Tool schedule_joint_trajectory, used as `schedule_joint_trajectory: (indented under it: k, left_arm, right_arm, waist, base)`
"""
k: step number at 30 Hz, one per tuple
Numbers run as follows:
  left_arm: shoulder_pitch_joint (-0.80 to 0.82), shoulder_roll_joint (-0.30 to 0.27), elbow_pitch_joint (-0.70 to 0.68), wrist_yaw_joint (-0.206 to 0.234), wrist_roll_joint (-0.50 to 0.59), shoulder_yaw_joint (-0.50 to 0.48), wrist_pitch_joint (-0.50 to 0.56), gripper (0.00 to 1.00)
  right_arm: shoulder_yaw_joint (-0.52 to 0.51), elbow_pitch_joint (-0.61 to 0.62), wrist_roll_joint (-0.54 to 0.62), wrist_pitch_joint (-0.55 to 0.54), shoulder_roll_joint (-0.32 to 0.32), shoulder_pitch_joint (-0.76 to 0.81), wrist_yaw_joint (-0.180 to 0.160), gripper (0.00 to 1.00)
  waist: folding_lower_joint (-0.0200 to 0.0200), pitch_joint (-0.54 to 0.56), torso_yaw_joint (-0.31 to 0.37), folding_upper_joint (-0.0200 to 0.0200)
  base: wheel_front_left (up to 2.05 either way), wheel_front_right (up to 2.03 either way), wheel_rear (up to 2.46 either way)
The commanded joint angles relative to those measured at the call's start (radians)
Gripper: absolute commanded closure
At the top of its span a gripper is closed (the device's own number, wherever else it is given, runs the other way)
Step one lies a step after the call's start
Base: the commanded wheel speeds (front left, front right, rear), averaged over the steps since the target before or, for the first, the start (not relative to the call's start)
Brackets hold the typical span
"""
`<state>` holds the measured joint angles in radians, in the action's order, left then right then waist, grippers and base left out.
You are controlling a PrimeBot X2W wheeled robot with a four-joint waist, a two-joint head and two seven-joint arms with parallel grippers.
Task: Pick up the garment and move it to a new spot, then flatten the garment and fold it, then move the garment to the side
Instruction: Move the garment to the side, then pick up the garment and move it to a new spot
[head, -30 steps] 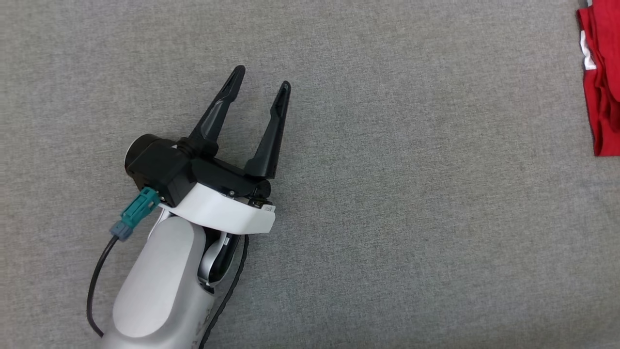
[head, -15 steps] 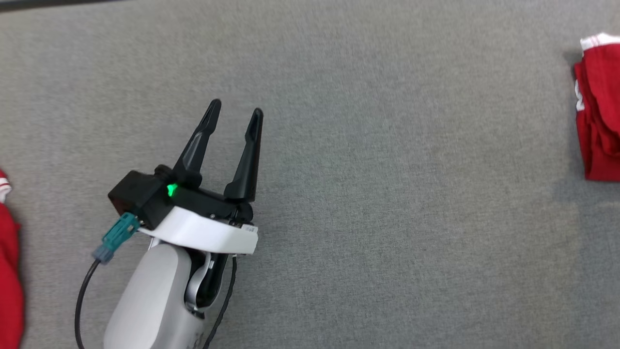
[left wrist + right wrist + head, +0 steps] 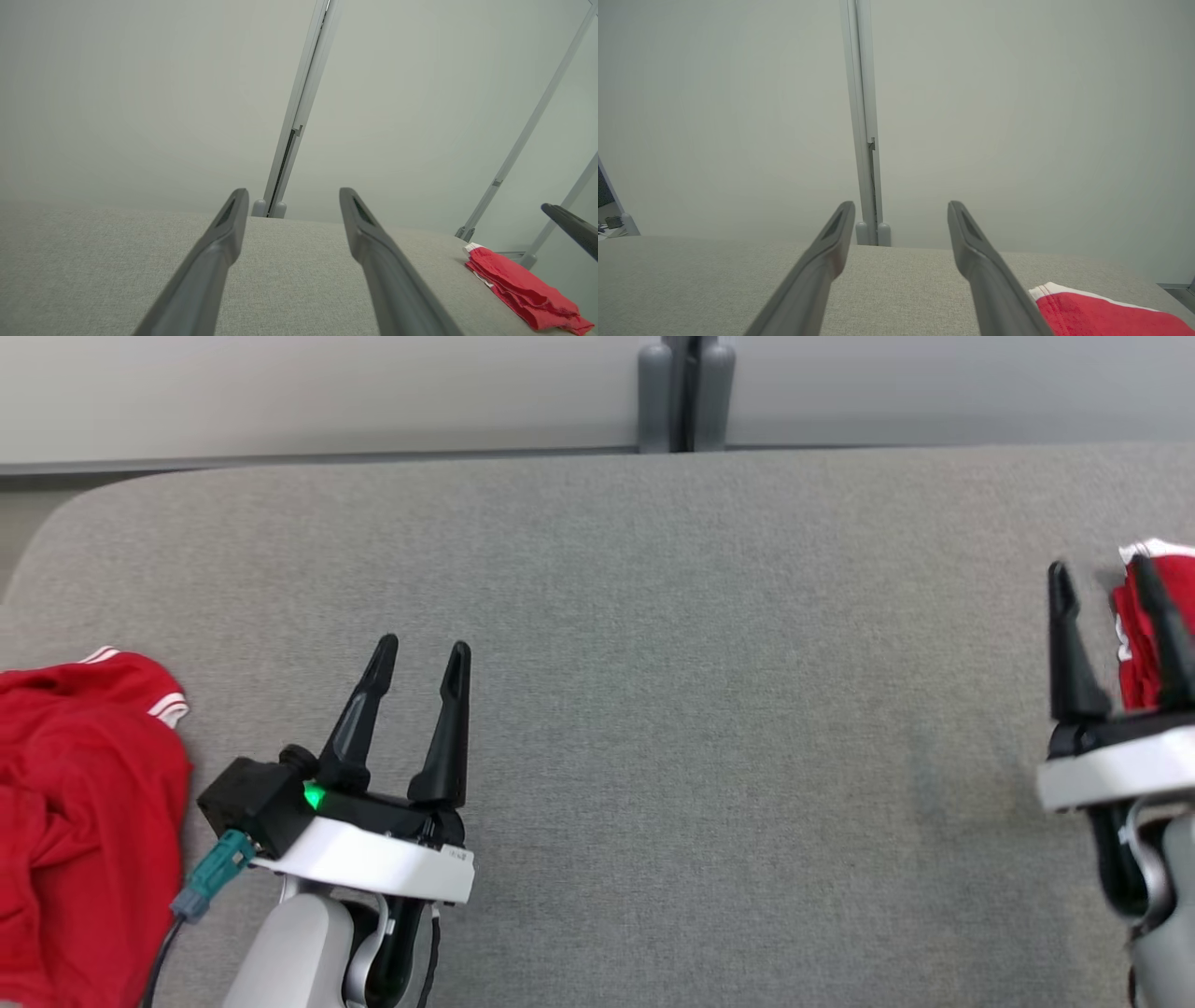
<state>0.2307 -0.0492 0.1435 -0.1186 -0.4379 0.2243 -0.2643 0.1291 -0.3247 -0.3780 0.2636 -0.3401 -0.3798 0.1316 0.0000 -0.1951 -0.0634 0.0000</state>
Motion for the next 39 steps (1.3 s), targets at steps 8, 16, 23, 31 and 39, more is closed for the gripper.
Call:
schedule_joint_trajectory:
  k: [8, 16, 23, 31, 39]
  left_arm:
    - [-0.078, -0.003, 0.028, 0.009, 0.001, 0.006, 0.0, 0.0]
    - [-0.115, -0.003, 0.032, 0.019, 0.01, 0.002, 0.0, 0.0]
    - [-0.121, -0.003, 0.031, 0.026, 0.007, -0.003, 0.0, 0.0]
    - [-0.121, -0.003, 0.032, 0.03, 0.009, 0.003, 0.0, 0.0]
    - [-0.106, -0.004, 0.039, 0.031, -0.002, 0.003, 0.0, 0.0]
  right_arm:
    - [-0.066, 0.1, 0.056, 0.001, 0.143, 0.209, -0.001, 0.0]
    - [-0.058, 0.128, 0.099, 0.001, 0.199, 0.276, -0.001, 0.0]
    - [-0.054, 0.128, 0.111, 0.001, 0.218, 0.291, -0.001, 0.0]
    - [-0.052, 0.123, 0.113, 0.001, 0.216, 0.291, -0.001, 0.0]
    - [-0.033, 0.127, 0.107, 0.001, 0.218, 0.288, -0.001, 0.0]
  waist:
    - [0.0, 0.082, -0.047, 0.0]
    - [0.0, 0.103, -0.042, 0.0]
    - [0.0, 0.106, -0.042, 0.0]
    - [0.0, 0.104, -0.047, 0.0]
    - [0.0, 0.099, -0.1, 0.0]
  base:
    - [0.0, 0.0, 0.0]
    - [0.0, 0.0, 0.0]
    - [0.0, 0.0, 0.0]
    - [0.0, 0.0, 0.0]
    - [0.0, 0.0, 0.0]
